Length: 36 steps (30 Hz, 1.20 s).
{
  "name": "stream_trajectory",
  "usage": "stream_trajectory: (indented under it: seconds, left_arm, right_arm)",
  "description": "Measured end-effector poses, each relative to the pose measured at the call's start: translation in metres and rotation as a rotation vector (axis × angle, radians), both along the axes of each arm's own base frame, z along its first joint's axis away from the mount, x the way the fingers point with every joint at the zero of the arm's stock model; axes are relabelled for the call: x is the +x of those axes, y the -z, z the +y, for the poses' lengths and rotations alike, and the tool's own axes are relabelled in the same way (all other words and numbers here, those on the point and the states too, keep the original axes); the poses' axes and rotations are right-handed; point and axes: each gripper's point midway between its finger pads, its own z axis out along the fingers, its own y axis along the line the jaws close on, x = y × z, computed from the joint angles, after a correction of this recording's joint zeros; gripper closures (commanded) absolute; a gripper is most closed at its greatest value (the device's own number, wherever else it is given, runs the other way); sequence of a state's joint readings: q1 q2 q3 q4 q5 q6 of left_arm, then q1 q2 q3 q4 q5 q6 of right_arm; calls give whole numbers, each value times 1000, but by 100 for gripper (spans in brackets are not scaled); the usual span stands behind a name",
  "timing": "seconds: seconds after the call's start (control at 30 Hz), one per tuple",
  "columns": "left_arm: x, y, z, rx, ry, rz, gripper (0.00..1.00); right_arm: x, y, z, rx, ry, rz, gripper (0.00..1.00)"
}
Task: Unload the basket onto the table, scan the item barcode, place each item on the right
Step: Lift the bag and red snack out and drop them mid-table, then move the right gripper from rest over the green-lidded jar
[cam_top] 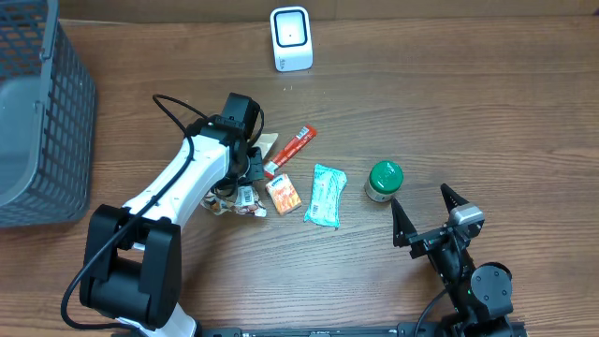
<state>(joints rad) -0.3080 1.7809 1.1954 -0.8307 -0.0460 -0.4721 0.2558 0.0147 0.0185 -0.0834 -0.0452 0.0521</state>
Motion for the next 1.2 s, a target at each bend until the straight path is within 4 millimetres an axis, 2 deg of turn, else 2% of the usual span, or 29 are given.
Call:
stream_trajectory:
  seconds: [0.07,0.2,0.4,0.5,0.67,0.8,0.9,0.97,1.07,1.2]
  left_arm:
    - [3,-1,4,27,3,-15,17]
    - [9,-2,13,78,6,-45,0]
    - [17,-6,17,117,50,-77,0]
    - [25,-15,17,117,52,-97,0]
    - [53,-52,22,100,10,-175,0]
    - [75,-95,34,80,-40,-263,0]
    - [87,-124,45,67,-77,-336,0]
    - [90,-136,52,63,-97,-366,0]
    - [91,-139,61,65,-119,-371,0]
    - [90,-139,61,65,-119,-368,0]
  right_arm:
    - [0,0,0,0,0,0,0]
    - [0,0,0,1,0,0,0]
    - [0,0,0,0,0,0,0]
    - [0,0,0,0,0,0,0]
    - [0,0,0,0,0,0,0]
    - [0,0,0,1,-1,0,0]
    - [0,0,0,0,0,0,0]
    - [0,0,0,0,0,0,0]
    - [0,0,0,0,0,0,0]
    - [0,0,0,1,0,0,0]
